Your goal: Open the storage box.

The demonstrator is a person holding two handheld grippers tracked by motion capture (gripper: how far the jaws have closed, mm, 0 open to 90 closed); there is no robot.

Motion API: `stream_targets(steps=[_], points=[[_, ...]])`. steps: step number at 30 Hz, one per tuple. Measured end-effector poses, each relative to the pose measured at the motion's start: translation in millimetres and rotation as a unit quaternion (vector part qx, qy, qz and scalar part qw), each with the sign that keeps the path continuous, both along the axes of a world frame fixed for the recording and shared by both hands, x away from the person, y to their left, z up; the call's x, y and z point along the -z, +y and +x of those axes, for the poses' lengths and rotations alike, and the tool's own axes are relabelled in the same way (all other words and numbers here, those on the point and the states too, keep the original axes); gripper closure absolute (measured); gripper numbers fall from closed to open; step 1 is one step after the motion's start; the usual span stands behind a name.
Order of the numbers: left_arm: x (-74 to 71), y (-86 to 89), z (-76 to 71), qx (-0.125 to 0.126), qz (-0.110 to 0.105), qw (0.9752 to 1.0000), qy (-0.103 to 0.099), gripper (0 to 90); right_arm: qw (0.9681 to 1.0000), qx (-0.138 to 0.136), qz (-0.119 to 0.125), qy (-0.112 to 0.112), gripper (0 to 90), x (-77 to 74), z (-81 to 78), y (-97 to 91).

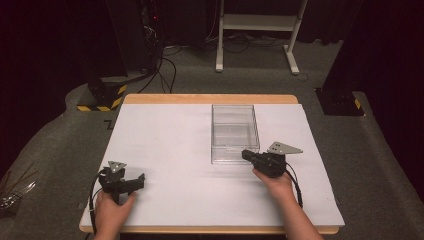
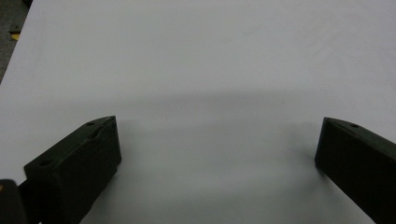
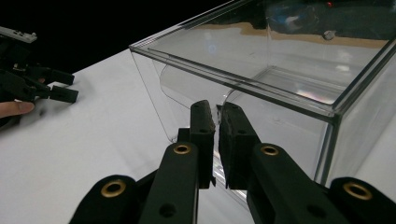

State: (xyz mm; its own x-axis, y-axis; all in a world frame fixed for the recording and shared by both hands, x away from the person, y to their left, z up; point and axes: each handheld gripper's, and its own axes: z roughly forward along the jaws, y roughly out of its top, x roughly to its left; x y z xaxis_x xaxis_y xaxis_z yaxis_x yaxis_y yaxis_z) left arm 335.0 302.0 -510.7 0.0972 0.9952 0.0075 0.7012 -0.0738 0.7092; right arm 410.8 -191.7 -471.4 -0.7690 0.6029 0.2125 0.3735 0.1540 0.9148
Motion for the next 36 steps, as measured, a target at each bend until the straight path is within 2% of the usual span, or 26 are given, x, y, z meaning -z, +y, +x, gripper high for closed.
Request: stream_targets(steps=[17, 20, 23, 24, 27, 30, 36], points=[[0.0, 0.0, 0.0, 0.0, 0.0, 1.0, 0.0, 0.4, 1.0, 0.0, -0.006, -0.006, 88.2, -1.2, -13.5, -4.1], [0.0, 0.0, 0.0, 0.0, 0.0, 1.0, 0.0, 0.4, 0.9999, 0.0, 0.013, -0.004, 90.0, -1.7, -16.6, -11.8], [0.0, 0.0, 0.0, 0.0, 0.0, 1.0, 0.0, 0.4, 0.9999, 0.006, -0.003, -0.01, 90.0, -2.9, -20.4, -12.1], [0.0, 0.0, 0.1, 0.0, 0.0, 1.0, 0.0, 0.4, 0.9999, 0.007, -0.004, -0.009, 89.4, -2.8, -20.9, -12.0], [-0.1, 0.0, 0.1, 0.0, 0.0, 1.0, 0.0, 0.4, 1.0, 0.006, -0.006, -0.005, 78.6, -2.3, -19.8, -10.6], [0.0, 0.1, 0.1, 0.0, 0.0, 1.0, 0.0, 0.4, 0.9999, 0.001, -0.012, -0.005, 71.7, -1.7, -17.2, -5.8], [-0.1, 0.1, 0.0, 0.0, 0.0, 1.0, 0.0, 0.4, 0.9997, -0.014, -0.018, -0.002, 69.3, -1.5, -9.1, 6.0]])
